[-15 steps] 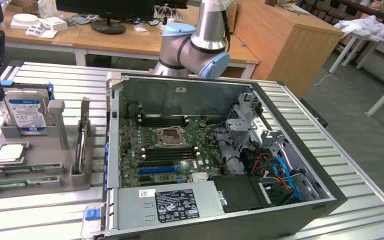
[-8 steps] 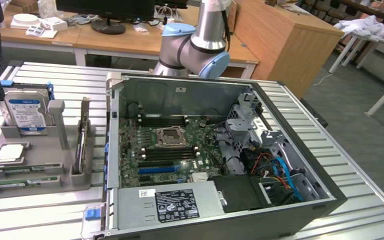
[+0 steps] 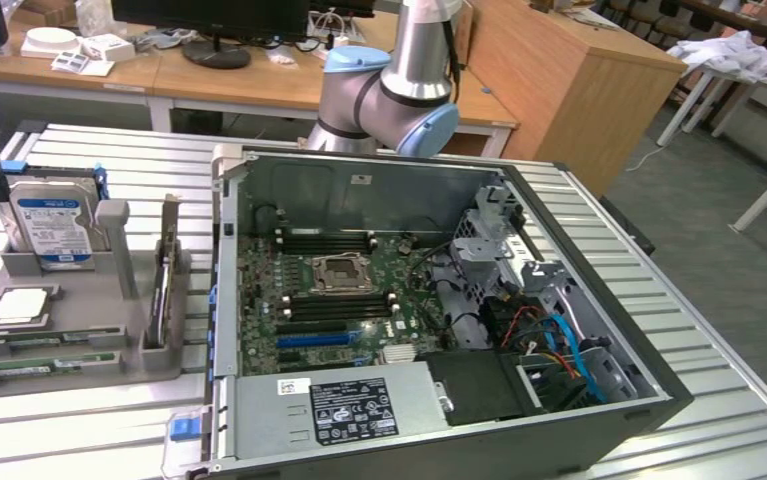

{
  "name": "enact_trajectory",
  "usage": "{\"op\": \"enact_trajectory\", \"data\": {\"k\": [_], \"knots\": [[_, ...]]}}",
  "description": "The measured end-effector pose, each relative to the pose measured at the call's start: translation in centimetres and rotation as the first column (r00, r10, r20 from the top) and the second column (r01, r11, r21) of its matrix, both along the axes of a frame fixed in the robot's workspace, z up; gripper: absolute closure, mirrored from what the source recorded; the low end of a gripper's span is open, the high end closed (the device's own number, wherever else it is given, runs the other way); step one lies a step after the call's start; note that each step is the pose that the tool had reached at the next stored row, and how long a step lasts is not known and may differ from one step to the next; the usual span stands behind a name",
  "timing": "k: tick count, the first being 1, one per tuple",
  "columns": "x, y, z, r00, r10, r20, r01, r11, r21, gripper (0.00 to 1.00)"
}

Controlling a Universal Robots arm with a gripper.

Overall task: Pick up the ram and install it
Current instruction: 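Pick up the ram and move it above insertion slot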

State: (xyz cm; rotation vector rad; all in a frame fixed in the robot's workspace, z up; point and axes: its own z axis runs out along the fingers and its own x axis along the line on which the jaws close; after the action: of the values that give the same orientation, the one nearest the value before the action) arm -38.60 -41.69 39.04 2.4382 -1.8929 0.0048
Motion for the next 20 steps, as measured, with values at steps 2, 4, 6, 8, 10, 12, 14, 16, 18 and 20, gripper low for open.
{"op": "enact_trajectory", "data": {"k": [2,4,6,8,10,12,14,16,18,20], "knots": [[-0.01,0.0,-0.01,1.0,0.002,0.0001,-0.002,1.0,0.0001,0.89],[-0.01,0.0,-0.01,0.9999,0.011,0.0001,-0.011,0.9999,0.0,0.89],[-0.01,0.0,-0.01,0.9998,0.021,0.0001,-0.021,0.9998,0.0001,0.89],[-0.01,0.0,-0.01,0.9998,0.022,0.0002,-0.022,0.9998,0.0001,0.89],[-0.02,0.0,-0.01,0.9998,0.021,0.0002,-0.021,0.9998,0.0001,0.89],[-0.03,0.0,-0.01,1.0,0.005,0.0002,-0.005,1.0,0.0001,0.89],[-0.03,0.01,0.0,0.9996,-0.027,0.0001,0.027,0.9996,0.0,0.89],[-0.02,0.0,-0.01,0.9981,-0.061,0.0002,0.061,0.9981,0.0,0.89],[-0.03,0.0,0.0,0.9957,-0.093,0.0001,0.093,0.9957,0.0001,0.89],[-0.02,0.0,-0.01,0.9926,-0.121,0.0001,0.121,0.9926,0.0001,0.89]]}}
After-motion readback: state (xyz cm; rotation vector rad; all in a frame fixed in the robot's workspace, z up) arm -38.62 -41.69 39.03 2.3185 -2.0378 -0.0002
